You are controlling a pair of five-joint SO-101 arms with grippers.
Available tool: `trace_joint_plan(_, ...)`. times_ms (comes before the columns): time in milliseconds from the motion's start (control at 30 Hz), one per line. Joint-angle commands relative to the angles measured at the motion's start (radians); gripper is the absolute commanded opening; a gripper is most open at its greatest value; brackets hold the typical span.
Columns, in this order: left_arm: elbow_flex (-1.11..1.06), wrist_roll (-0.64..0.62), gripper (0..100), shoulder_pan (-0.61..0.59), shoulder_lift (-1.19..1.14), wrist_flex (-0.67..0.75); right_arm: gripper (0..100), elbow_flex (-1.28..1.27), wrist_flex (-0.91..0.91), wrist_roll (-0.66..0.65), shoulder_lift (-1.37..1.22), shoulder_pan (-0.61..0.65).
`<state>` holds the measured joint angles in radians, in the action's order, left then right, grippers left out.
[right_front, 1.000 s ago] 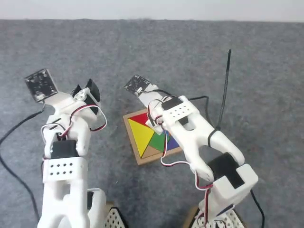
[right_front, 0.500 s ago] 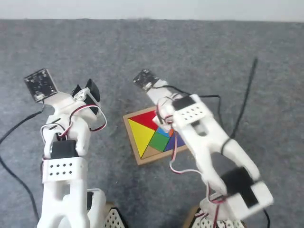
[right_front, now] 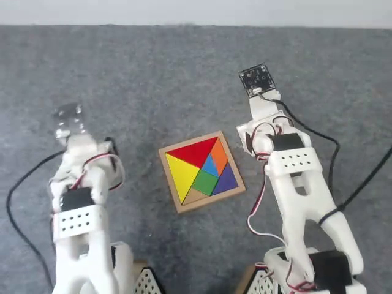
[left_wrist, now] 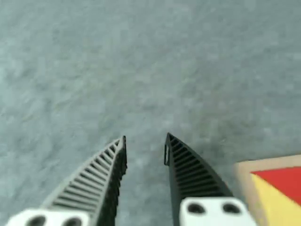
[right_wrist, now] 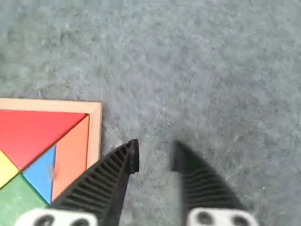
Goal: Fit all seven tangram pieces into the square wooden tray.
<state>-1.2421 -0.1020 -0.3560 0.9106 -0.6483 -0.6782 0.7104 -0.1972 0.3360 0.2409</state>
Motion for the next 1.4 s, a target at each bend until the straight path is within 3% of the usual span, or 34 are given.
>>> trace_joint_plan(0, -0.117, 0.037, 7, -0.126, 0.1, 0.135, 46.7, 0.005, 0.012, -0.066, 0.074, 0.031)
trace_joint_plan(100, -0.213, 0.124, 2, -0.13, 0.259, 0.152, 44.1, -0.008, 0.021, -0.06, 0.087, 0.05)
trace_joint_plan(267, -0.443, 0.267, 2, -0.13, 0.588, 0.163, 28.7, -0.015, 0.015, -0.055, 0.09, 0.045)
trace_joint_plan(467, -0.441, 0.285, 2, -0.087, 0.911, -0.249, 6.1, -0.046, -0.036, -0.055, 0.09, 0.047)
trace_joint_plan(633, -0.441, 0.287, 2, 0.051, 0.882, -0.434, 6.9, -0.126, -0.154, -0.064, 0.094, 0.051)
trace_joint_plan(833, -0.443, 0.287, 2, 0.066, 0.876, -0.594, 6.9, -0.189, -0.254, -0.061, 0.099, 0.051)
trace_joint_plan(1033, -0.443, 0.288, 2, 0.066, 0.876, -0.6, 6.9, -0.319, -0.294, -0.055, 0.297, 0.054)
trace_joint_plan(1367, -0.443, 0.288, 2, 0.066, 0.876, -0.6, 6.7, -0.657, -0.638, -0.057, 0.631, 0.082)
